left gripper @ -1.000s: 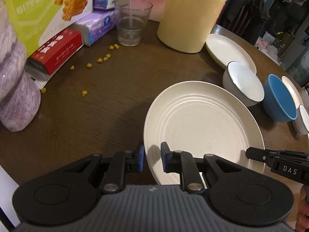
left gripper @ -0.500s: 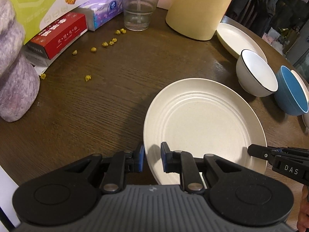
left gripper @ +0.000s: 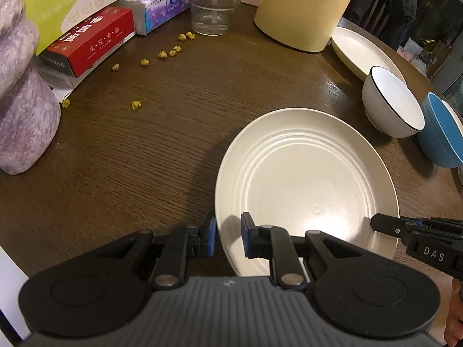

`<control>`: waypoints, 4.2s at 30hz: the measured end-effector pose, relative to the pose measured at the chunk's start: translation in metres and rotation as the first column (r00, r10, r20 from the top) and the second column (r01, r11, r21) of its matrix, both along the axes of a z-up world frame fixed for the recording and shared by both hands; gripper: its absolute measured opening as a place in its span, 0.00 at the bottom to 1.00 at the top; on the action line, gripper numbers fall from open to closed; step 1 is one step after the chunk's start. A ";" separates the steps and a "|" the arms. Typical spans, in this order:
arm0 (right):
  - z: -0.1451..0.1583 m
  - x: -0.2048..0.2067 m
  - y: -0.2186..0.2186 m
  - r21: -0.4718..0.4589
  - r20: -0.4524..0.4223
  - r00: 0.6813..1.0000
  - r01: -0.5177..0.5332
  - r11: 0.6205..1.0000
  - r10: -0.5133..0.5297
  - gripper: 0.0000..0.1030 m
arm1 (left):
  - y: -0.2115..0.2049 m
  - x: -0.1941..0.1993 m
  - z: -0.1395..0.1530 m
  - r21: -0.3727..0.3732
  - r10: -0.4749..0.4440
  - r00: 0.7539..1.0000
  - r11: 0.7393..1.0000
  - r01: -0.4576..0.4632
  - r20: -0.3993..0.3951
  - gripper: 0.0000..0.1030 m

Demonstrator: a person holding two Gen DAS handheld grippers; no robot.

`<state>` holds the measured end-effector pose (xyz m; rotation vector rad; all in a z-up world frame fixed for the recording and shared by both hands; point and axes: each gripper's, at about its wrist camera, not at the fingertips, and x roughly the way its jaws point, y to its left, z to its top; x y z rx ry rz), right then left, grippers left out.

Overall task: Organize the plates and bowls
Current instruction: 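Carry the held cream plate with both grippers toward the open table area, then lower the cream plate flat onto the table and open both grippers, then withdraw both open grippers up and away from the placed plate, then move both open grippers past the bowls toward the cream plate beside the yellow thermos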

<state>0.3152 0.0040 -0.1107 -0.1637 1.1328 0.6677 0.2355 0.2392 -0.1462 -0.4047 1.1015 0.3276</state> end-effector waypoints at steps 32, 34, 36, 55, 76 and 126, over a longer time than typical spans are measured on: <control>0.053 -0.012 -0.041 0.004 0.030 0.993 0.118 0.993 -0.118 1.00 | -0.013 -0.035 0.055 0.001 0.038 0.988 0.999 -0.039 0.150 1.00; 0.058 -0.013 -0.046 0.010 0.041 0.991 0.126 0.992 -0.126 1.00 | -0.015 -0.033 0.059 0.004 0.040 0.986 0.999 -0.041 0.162 1.00; 0.063 -0.014 -0.051 0.023 0.053 0.990 0.131 0.991 -0.132 1.00 | -0.017 -0.030 0.064 0.014 0.038 0.985 0.999 -0.041 0.169 1.00; 0.078 -0.019 -0.063 0.072 0.087 0.978 0.186 0.980 -0.192 1.00 | -0.049 -0.004 0.079 0.082 -0.113 0.978 0.992 0.100 0.175 1.00; 0.126 -0.003 -0.083 0.016 0.161 0.958 0.236 0.972 -0.235 1.00 | -0.055 0.003 0.106 0.078 -0.115 0.959 0.992 0.099 0.257 1.00; 0.155 0.232 -0.090 -0.052 0.129 0.972 0.203 0.978 -0.195 1.00 | -0.102 0.197 0.165 0.112 0.000 0.982 0.994 -0.021 0.186 1.00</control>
